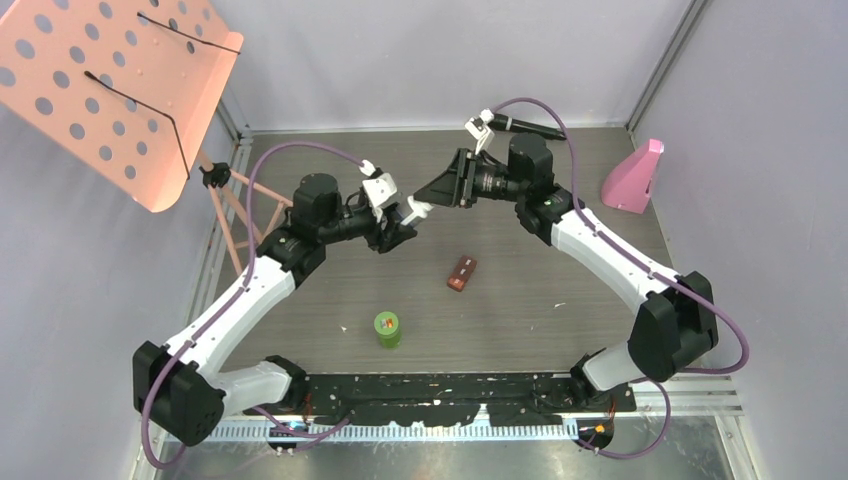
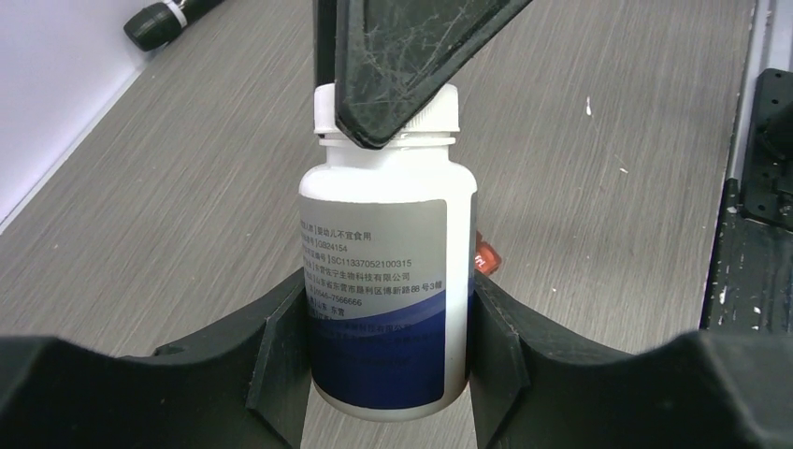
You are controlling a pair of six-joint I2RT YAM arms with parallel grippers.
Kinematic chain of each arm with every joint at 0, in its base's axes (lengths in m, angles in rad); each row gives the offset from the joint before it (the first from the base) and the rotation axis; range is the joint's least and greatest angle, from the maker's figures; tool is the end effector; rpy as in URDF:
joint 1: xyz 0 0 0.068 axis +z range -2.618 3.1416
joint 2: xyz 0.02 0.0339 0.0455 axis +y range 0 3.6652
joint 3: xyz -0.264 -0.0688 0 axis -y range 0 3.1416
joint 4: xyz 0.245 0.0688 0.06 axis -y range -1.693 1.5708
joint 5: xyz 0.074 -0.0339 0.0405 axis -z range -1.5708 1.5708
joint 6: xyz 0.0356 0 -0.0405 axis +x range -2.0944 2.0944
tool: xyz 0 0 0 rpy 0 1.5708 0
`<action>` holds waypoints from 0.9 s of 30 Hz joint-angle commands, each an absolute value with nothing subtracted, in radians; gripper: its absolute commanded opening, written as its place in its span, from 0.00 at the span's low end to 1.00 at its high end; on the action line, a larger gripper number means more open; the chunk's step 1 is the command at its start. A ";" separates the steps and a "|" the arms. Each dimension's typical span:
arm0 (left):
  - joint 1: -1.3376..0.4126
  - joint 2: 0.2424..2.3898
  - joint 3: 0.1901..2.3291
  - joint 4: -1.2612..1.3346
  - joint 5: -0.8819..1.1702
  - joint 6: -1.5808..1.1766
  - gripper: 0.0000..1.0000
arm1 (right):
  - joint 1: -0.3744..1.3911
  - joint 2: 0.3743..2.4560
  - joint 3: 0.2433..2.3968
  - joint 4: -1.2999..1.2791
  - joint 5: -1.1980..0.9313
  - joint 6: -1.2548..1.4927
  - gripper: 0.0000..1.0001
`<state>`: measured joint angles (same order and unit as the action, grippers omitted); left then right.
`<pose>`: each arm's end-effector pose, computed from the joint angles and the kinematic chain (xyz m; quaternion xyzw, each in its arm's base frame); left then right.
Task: Sort the pills into containers
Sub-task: Unscrew the lid of the pill bottle.
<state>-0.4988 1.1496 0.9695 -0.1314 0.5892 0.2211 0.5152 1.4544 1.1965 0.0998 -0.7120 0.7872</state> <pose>0.2210 -0.1429 0.3378 0.4324 0.6636 -0.3104 0.5256 0.2855 0.1884 0.3553 -0.1275 0.7371 0.5796 0.3232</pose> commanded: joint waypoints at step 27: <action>-0.499 1.147 0.958 0.022 0.559 0.156 0.00 | 0.546 1.360 1.131 0.084 -0.378 1.041 0.93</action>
